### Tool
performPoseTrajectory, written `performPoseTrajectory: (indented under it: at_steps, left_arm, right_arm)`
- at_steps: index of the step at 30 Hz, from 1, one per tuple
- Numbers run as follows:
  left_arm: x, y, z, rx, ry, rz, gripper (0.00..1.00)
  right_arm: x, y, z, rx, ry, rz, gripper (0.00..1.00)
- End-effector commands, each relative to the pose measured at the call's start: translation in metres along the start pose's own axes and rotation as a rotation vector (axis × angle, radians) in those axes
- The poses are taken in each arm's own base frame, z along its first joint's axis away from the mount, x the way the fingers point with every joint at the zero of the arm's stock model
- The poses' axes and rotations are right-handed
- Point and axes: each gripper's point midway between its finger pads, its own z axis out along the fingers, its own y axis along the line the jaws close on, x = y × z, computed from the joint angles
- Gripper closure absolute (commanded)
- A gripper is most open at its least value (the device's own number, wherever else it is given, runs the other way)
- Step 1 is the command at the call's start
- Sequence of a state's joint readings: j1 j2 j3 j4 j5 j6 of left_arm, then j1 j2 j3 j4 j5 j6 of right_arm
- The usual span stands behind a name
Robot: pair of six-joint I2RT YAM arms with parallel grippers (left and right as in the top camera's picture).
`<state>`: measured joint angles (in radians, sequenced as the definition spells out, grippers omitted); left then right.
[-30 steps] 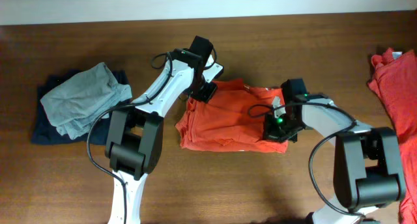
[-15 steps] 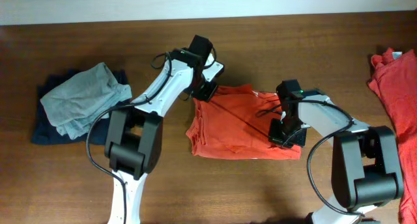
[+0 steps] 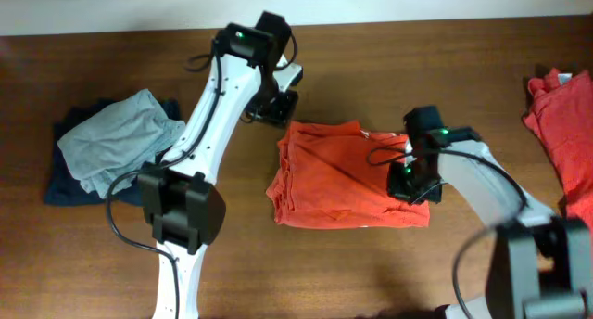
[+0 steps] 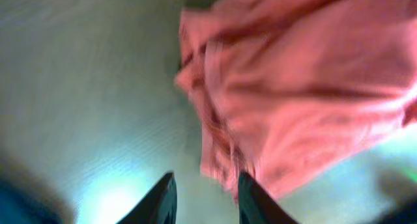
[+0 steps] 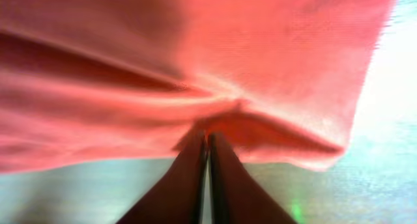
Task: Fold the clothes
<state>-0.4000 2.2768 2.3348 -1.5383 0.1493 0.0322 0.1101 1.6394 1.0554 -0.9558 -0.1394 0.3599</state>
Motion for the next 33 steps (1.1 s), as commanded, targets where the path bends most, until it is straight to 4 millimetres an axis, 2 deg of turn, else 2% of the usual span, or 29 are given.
performPoseTrajectory:
  at_steps: [1, 2, 4, 7, 9, 10, 12, 13, 14, 16, 18, 19, 20, 23, 26, 30, 33]
  left_arm:
    - [0.01, 0.013, -0.048, -0.115, -0.039, -0.139, 0.69]
    - [0.012, 0.015, -0.06, -0.136, -0.062, -0.15, 0.73]
    - [0.017, 0.009, -0.084, -0.133, -0.117, -0.156, 0.73]
    - [0.028, 0.003, -0.121, -0.141, -0.205, -0.186, 0.73]
    - [0.044, -0.004, -0.131, -0.138, -0.211, -0.207, 0.73]
    - [0.061, -0.006, -0.13, -0.167, -0.184, -0.218, 0.73]
    - [0.087, -0.008, -0.116, -0.209, -0.119, -0.244, 0.73]
    - [0.096, -0.015, -0.104, -0.196, -0.089, -0.23, 0.73]
    - [0.101, -0.028, -0.088, -0.156, -0.065, -0.2, 0.73]
    - [0.103, -0.067, -0.054, -0.008, -0.049, -0.078, 0.72]
    - [0.103, -0.11, -0.019, 0.156, -0.041, 0.059, 0.66]
    - [0.109, -0.126, 0.005, 0.206, -0.021, 0.1, 0.63]
    - [0.117, -0.131, 0.024, 0.218, 0.008, 0.113, 0.62]
    - [0.137, -0.127, 0.059, 0.202, 0.1, 0.105, 0.62]
    - [0.143, -0.121, 0.082, 0.177, 0.156, 0.079, 0.62]
    - [0.138, -0.111, 0.096, 0.119, 0.156, 0.067, 0.61]
    - [0.132, -0.094, 0.102, 0.028, 0.137, 0.069, 0.58]
  right_arm:
    - [-0.017, 0.017, -0.058, -0.092, -0.187, -0.042, 0.71]
    - [-0.019, 0.02, -0.069, -0.104, -0.225, -0.058, 0.67]
    - [-0.02, 0.023, -0.085, -0.121, -0.277, -0.075, 0.59]
    - [-0.021, 0.024, -0.094, -0.127, -0.307, -0.086, 0.53]
    - [-0.022, 0.024, -0.093, -0.125, -0.302, -0.085, 0.53]
    - [-0.023, 0.024, -0.09, -0.124, -0.299, -0.084, 0.52]
    - [-0.026, 0.025, -0.088, -0.125, -0.301, -0.085, 0.5]
    - [-0.029, 0.025, -0.087, -0.126, -0.305, -0.086, 0.49]
    - [-0.032, 0.027, -0.086, -0.129, -0.312, -0.086, 0.48]
    - [-0.04, 0.029, -0.084, -0.135, -0.328, -0.089, 0.47]
    - [-0.05, 0.032, -0.08, -0.143, -0.348, -0.091, 0.47]
    - [-0.056, 0.035, -0.077, -0.154, -0.354, -0.09, 0.47]
    - [-0.059, 0.038, -0.073, -0.164, -0.351, -0.09, 0.47]
    - [-0.062, 0.041, -0.059, -0.18, -0.312, -0.059, 0.47]
    - [-0.061, 0.044, -0.043, -0.196, -0.261, -0.055, 0.47]
    - [-0.065, 0.043, -0.028, -0.201, -0.225, -0.001, 0.47]
    - [-0.073, 0.048, -0.026, -0.258, -0.228, 0.012, 0.47]
